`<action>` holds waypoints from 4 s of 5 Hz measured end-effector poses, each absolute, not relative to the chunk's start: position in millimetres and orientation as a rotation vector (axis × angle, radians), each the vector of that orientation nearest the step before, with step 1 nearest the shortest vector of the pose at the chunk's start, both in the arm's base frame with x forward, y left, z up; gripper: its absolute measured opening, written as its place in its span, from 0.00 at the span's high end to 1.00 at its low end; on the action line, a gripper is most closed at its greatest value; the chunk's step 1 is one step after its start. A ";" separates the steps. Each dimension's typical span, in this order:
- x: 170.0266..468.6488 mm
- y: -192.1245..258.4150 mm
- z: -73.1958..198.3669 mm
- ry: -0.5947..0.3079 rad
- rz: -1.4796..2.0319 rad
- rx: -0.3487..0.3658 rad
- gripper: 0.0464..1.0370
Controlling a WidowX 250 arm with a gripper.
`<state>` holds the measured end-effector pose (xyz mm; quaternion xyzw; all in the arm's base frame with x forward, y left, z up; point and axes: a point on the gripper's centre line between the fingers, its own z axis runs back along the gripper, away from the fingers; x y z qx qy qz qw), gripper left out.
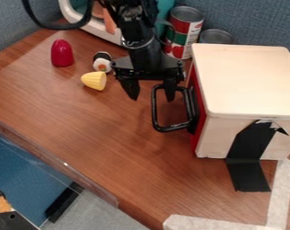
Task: Opens the drawer
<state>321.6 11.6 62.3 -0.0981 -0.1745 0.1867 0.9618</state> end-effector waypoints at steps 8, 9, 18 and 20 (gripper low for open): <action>296.1 19.1 21.7 -0.333 0.486 -0.147 0.88; 288.6 29.1 17.0 -0.332 0.486 -0.133 0.89; 244.7 75.5 22.1 -0.317 0.493 -0.140 0.89; 241.4 79.0 23.7 -0.311 0.490 -0.141 0.89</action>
